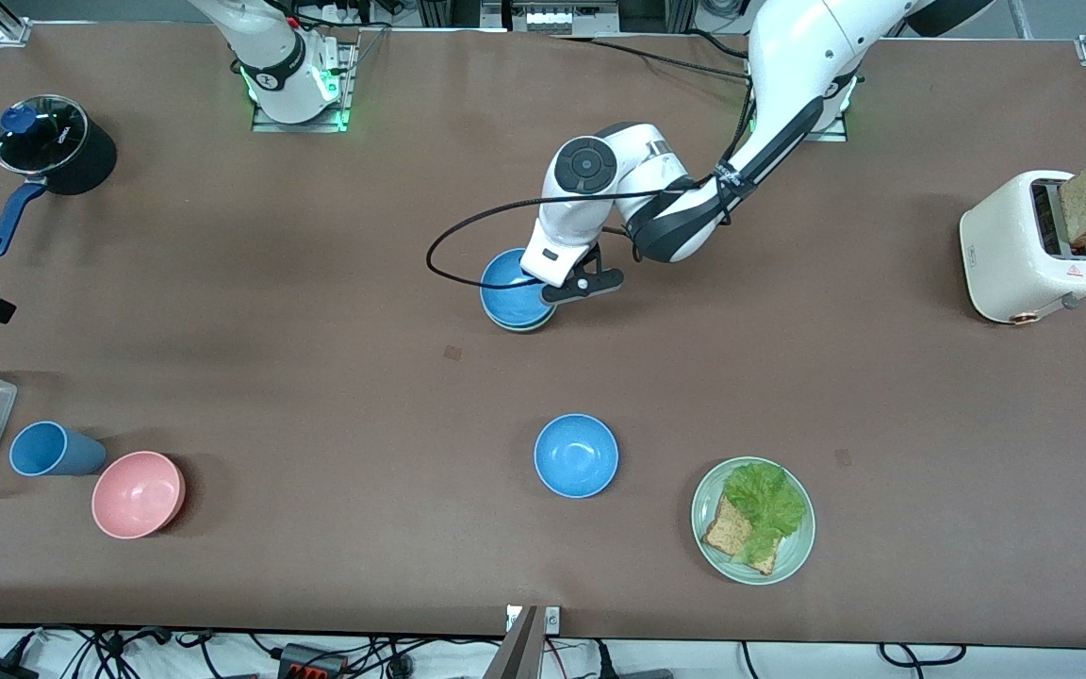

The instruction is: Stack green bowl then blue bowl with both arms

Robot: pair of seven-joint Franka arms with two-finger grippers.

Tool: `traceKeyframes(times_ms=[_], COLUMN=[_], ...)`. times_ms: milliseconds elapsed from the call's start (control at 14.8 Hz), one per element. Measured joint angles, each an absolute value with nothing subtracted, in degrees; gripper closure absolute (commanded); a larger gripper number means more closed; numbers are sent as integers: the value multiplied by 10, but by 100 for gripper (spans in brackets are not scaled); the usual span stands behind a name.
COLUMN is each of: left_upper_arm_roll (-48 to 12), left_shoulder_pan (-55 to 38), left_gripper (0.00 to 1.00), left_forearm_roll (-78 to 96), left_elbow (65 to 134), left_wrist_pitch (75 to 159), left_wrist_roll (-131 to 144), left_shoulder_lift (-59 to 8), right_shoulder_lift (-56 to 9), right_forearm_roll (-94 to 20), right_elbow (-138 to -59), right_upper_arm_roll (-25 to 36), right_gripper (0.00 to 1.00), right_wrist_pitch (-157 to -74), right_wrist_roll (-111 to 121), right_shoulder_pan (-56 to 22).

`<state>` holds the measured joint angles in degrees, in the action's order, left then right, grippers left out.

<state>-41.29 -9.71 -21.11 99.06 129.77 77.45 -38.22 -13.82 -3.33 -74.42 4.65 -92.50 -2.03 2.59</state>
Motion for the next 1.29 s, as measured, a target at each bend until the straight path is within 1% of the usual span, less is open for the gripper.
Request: traceKeyframes(times_ms=[203,406,541,609,677,744,812,947,1286], left_upper_arm_roll=[-438,-452,-452,-451,-452,-453,-453,-454,-456], left_shoulder_pan=[-61,-31,-7,13,39,67,93,138,249], left_gripper=[53,53,43,41,29,11,0,0,0], left_forearm_roll=[-186,-184,-184,-184,-184,-184,-184,-184,-184], left_elbow=[947,904,875,858,842,826,813,799,794], left_wrist_pitch=[1240,1175,1130,1107,1088,1071,1051,1022,1012], left_wrist_roll=[774,770,719,671,619,562,505,390,176], left_shoulder_lift=[-377,-363,-353,-350,-348,-346,-343,-337,-319], right_shoulder_lift=[-110,-48,-10,2,10,14,15,14,15], right_forearm_roll=[-33,-23,-12,-8,-7,-6,-6,-6,-6], right_elbow=[-794,-891,-945,-961,-971,-976,-977,-977,-976], right_upper_arm_roll=[45,44,40,37,37,36,36,35,32], right_gripper=[0,0,0,0,0,0,0,0,0], right_wrist_pitch=[-933,-978,-997,-1003,-1006,-1008,-1010,-1012,-1013], right_wrist_roll=[-20,-18,-18,-18,-18,-18,-17,-16,-8], right_shoulder_pan=[26,26,26,26,26,26,26,25,25])
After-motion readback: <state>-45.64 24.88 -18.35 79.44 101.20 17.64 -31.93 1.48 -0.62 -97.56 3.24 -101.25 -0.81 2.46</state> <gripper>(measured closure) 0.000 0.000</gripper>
